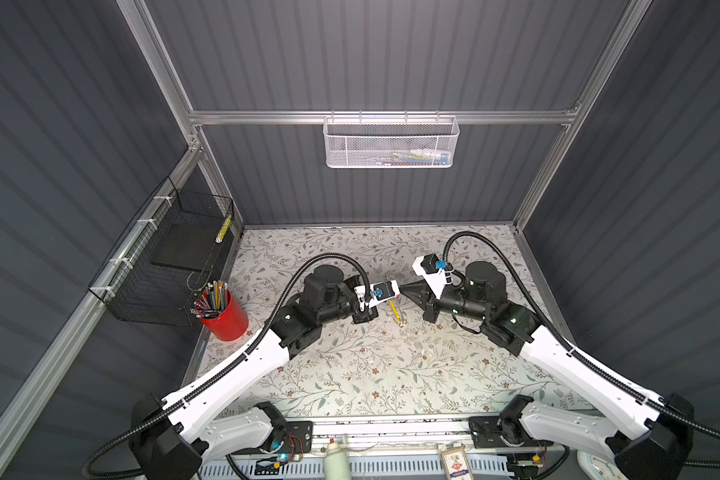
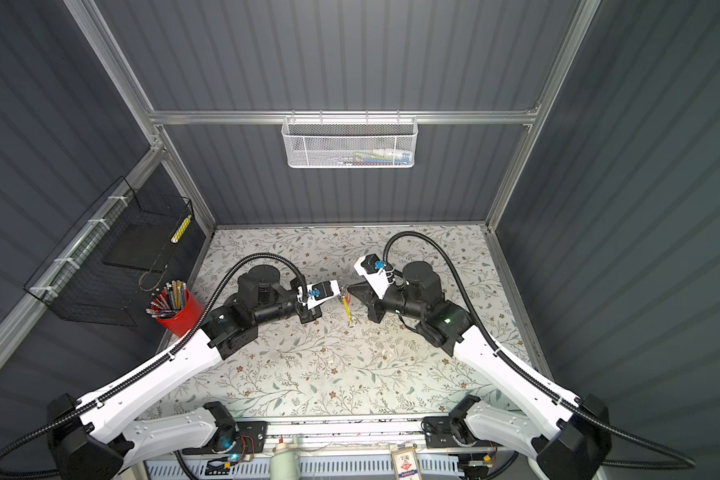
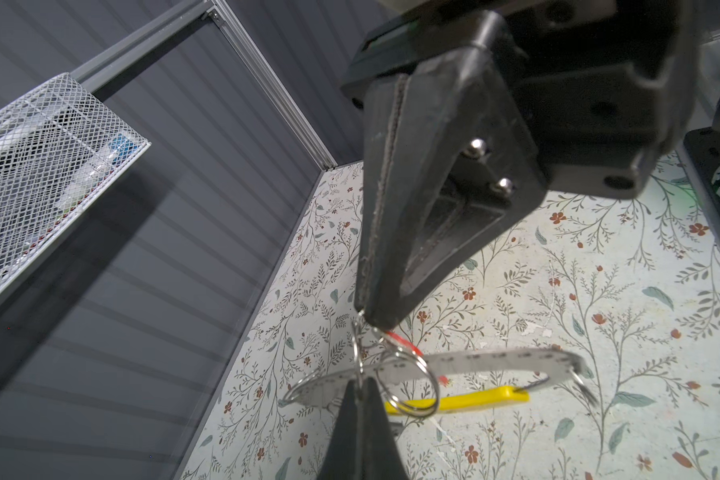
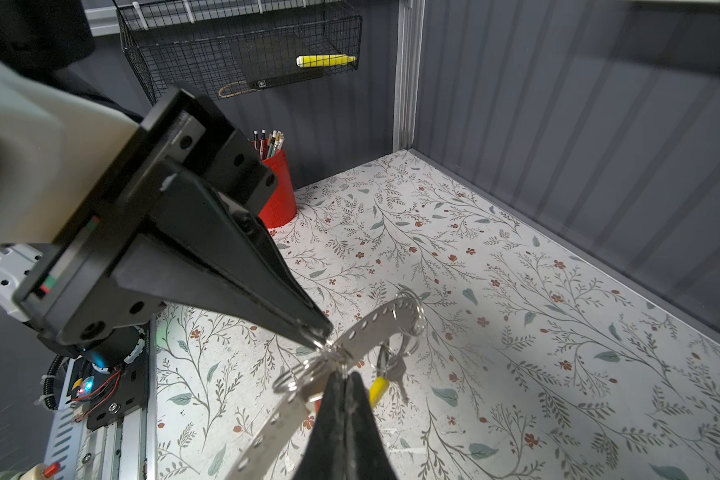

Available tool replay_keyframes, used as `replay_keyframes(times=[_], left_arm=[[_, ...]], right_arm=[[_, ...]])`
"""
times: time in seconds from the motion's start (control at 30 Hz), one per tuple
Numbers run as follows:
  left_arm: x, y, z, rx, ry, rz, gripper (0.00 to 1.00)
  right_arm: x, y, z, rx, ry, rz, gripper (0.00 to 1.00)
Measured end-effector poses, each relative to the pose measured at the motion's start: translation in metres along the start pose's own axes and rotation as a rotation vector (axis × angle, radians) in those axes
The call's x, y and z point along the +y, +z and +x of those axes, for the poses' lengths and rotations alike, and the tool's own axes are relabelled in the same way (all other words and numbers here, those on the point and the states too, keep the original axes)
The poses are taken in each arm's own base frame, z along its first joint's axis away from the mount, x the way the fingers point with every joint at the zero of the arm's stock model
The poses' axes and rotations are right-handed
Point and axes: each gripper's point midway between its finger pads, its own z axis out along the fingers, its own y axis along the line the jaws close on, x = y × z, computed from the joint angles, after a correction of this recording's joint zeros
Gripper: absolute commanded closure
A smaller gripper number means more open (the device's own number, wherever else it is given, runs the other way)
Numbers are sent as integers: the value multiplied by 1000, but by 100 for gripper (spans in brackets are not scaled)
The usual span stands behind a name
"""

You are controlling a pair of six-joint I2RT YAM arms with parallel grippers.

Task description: Put the keys on the keyring

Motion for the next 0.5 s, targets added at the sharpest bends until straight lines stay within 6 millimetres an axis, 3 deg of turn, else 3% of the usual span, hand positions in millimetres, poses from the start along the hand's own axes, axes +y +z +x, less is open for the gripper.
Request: replay_keyframes(times=[0.37,0.5], left_arm=[[0,-4,-5,-25,-10,-6,100],[-5,-4,-8,-65,-34,4,100]], right_arm=[[2,0,0,-31,23,-13,100],[1,-1,2,-39,62,-33,74]])
